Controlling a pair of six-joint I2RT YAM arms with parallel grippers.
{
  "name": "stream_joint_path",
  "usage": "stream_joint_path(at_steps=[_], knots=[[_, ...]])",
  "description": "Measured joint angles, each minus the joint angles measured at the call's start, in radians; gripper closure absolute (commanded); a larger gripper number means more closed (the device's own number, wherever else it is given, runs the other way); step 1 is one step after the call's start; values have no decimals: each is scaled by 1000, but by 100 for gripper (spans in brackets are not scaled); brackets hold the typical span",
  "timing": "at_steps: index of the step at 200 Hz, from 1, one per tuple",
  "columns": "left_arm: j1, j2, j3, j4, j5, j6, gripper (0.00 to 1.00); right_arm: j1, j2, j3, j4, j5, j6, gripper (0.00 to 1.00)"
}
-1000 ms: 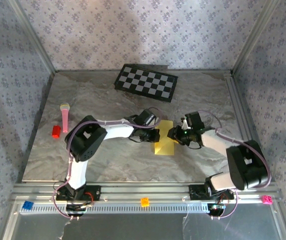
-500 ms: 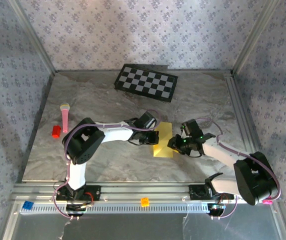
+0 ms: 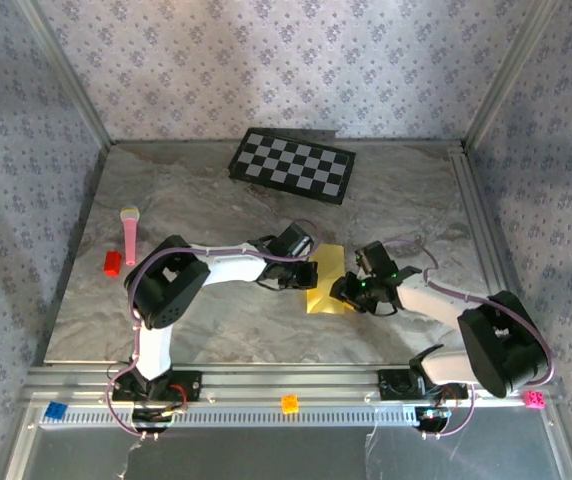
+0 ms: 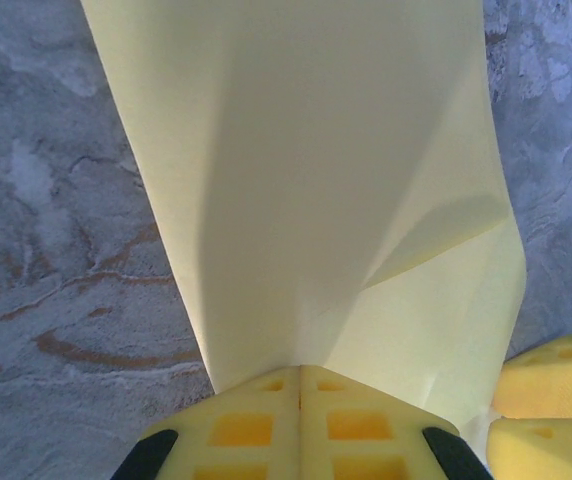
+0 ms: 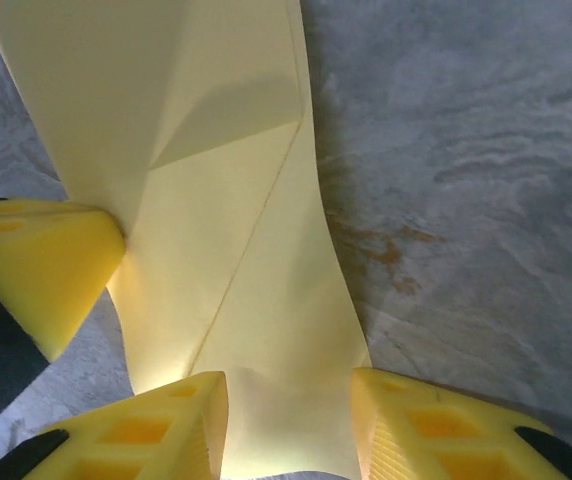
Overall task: Fold a paper plane with a square sheet of paper (pick it up from the middle)
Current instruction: Turn over the paper at the center of the table.
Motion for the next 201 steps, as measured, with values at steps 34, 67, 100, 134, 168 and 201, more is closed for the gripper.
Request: stream_joint_path(at_steps=[34,67,100,134,168,201], knots=[[1,0,-1,2,0,0,96,0,18,0,67,-28,6,48],[1,-2,-5,7,0,0,96,-19,21,0,130,-52,3,43],[1,-2,-5,7,0,0,96,-51,32,0,171,-77,-13,43],[1,-2,-5,8,0,0,96,-93,50,0,184,-109,-54,44],[2,-2,-10,16,5,0,96,-126,87,8,202,-154,-99,45],[2,-3,-14,22,8,0,96,-145,127,42,221,-204,-153,47]])
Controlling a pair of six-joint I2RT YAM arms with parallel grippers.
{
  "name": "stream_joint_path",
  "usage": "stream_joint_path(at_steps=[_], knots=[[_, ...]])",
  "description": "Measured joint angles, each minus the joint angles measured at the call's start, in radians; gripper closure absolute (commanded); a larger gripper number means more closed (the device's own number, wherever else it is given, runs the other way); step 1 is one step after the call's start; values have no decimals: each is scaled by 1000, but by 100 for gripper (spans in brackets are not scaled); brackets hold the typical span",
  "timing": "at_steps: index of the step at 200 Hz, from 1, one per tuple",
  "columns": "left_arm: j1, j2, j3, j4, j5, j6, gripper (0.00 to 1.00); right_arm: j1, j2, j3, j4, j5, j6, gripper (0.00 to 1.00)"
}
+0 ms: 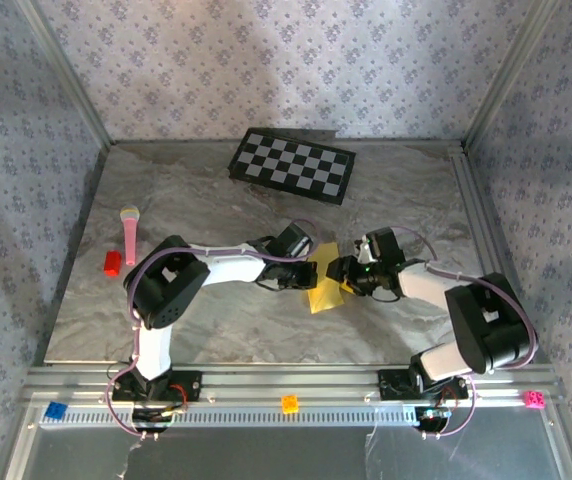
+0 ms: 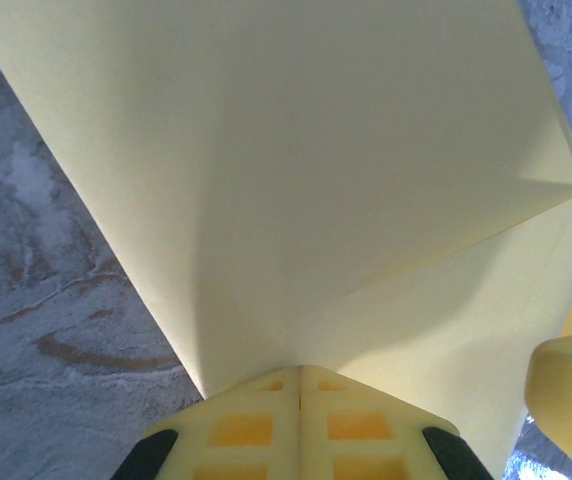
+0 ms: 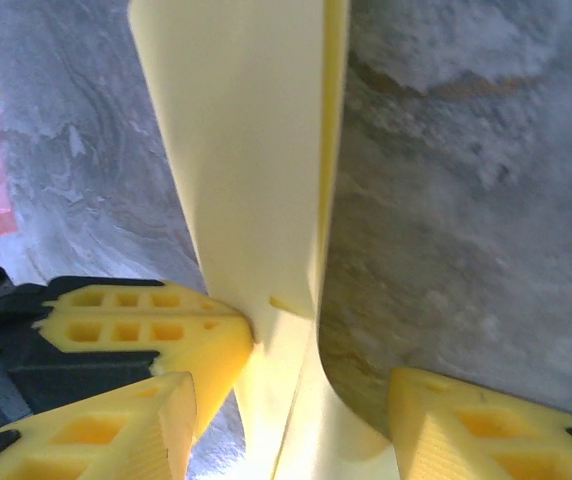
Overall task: Fold a paper plane with a square sheet of paper (pick it up from the middle)
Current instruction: Turn over the paper at the center of the table.
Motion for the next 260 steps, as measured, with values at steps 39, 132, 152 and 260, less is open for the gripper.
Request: stream_joint_path(at_steps=[39,132,152,260], knots=[[0,-1,-1,0,0,0,96,-21,41,22,18,-38,-40,52],[2,-2,-2,1,0,0,96,-79,95,22,54,-142,-86,64],[4,-2,-2,0,0,0,96,-80,111,22,54,-161,-111,66],[6,-4,-3,0,0,3,94,-115,143,22,69,-183,-129,79]])
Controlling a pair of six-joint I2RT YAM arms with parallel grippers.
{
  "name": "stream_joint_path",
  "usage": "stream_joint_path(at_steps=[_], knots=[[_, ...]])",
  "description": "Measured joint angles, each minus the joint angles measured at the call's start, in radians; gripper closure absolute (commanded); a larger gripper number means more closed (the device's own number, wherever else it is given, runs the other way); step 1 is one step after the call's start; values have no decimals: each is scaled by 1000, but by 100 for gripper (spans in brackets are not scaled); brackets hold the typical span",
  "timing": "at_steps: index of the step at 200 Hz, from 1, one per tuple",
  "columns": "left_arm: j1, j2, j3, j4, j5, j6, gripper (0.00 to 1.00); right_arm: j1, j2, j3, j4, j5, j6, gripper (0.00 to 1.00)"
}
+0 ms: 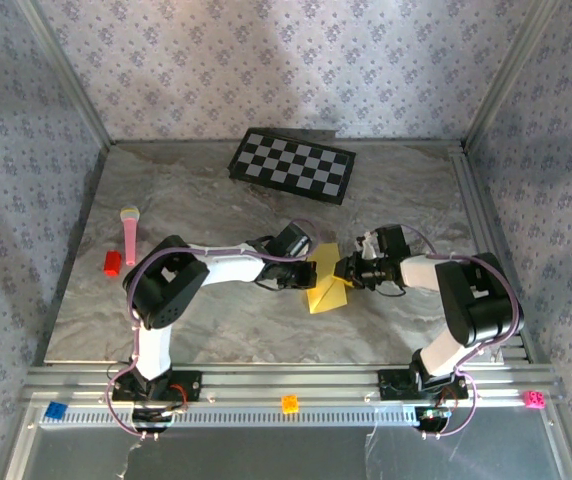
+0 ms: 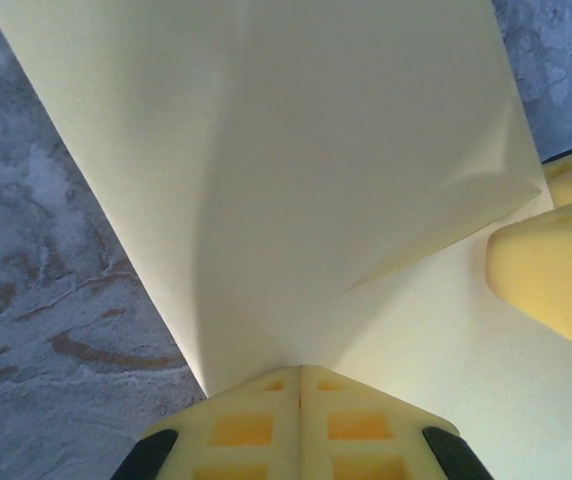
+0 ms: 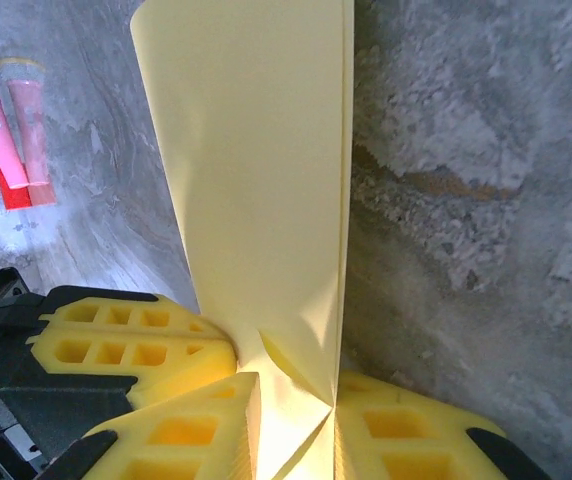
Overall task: Fold a paper plane with a square sheet of paper (pick it up from the middle)
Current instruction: Turn over the paper at the center of the table.
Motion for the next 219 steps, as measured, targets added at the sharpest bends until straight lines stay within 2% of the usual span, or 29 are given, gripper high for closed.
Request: stream_joint_path(at_steps=[69,89,156,189,219], knots=[[0,-8,-8,-2,-4,5,89,-10,13,-3,40,-15,4,90],[0,-27,-24,-5,-11,5,83,-14,13,-6,42,-20,14,93],[13,-184,-84,7,-68,8,78,-19,-60,3,-1,-29,12,98],[32,-278,-149,23,-129,7,78,22,-150,98,-212,106,-86,98],[55,-384,-215,28,-206,3,78,129,-238,256,-445,351,-195,99]])
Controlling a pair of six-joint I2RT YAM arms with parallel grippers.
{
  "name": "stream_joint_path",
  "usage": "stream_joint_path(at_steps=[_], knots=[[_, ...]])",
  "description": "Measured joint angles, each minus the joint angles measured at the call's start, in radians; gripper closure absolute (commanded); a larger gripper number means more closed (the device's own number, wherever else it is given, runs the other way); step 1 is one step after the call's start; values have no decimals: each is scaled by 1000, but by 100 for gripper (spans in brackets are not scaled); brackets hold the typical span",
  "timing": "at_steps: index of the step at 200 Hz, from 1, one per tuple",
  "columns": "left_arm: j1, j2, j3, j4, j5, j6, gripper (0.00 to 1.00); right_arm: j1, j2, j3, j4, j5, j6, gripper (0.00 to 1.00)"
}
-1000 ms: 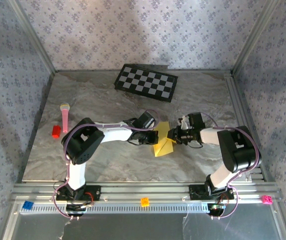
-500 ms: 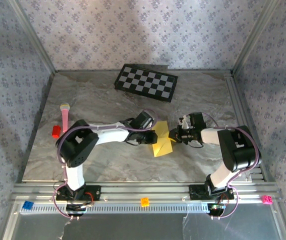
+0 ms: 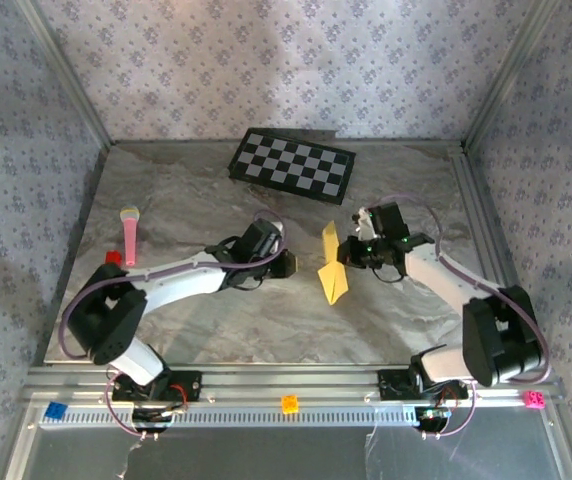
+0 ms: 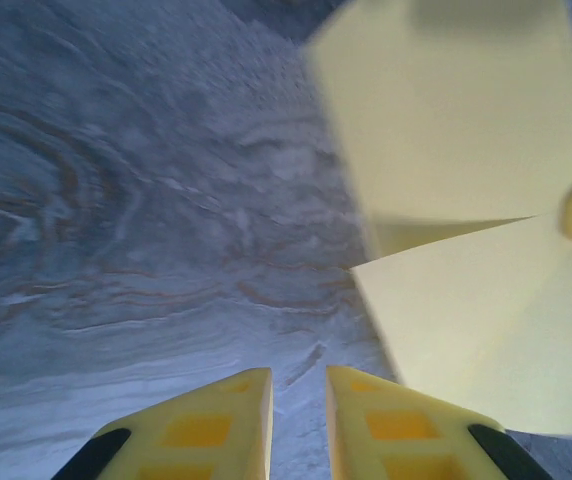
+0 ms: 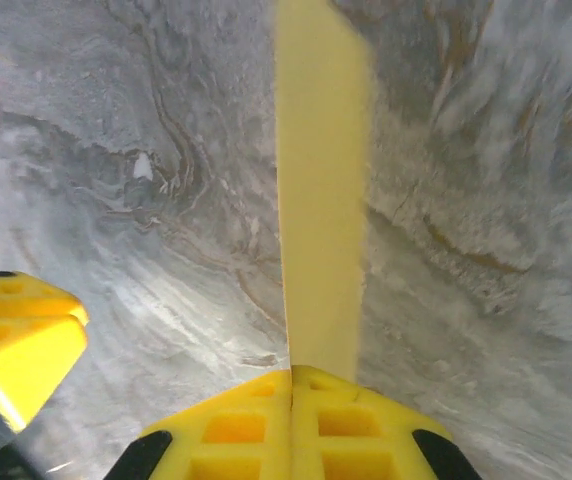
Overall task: Fold a paper plane with a square sheet of paper (pick it up from the middle)
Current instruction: Turn over the paper at the center of the table.
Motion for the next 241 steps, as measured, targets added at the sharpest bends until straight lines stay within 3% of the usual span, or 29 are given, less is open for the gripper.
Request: stream_joint_path(at_steps=[26,82,116,166,201,241], knots=[[26,-98,-54,6,-67,-9,75,66,-33,117,-169,224,-42,99],[76,-306,-185,9,-206,-37,55,202,16,281,-481,732,-52,100],[114,-389,-238,-1,-254,-48,50,281,127,333,-555,909,-23,100],[139,-477,-254,-49,-312,-60,47,424,404,453,-582,923,27,100],[153,-535,-269,-77,-339,-69,44,492,525,536,-557,831,43,97],[161,-577,-303,-84,-352,-79,41,500,587,594,-507,710,58,93]])
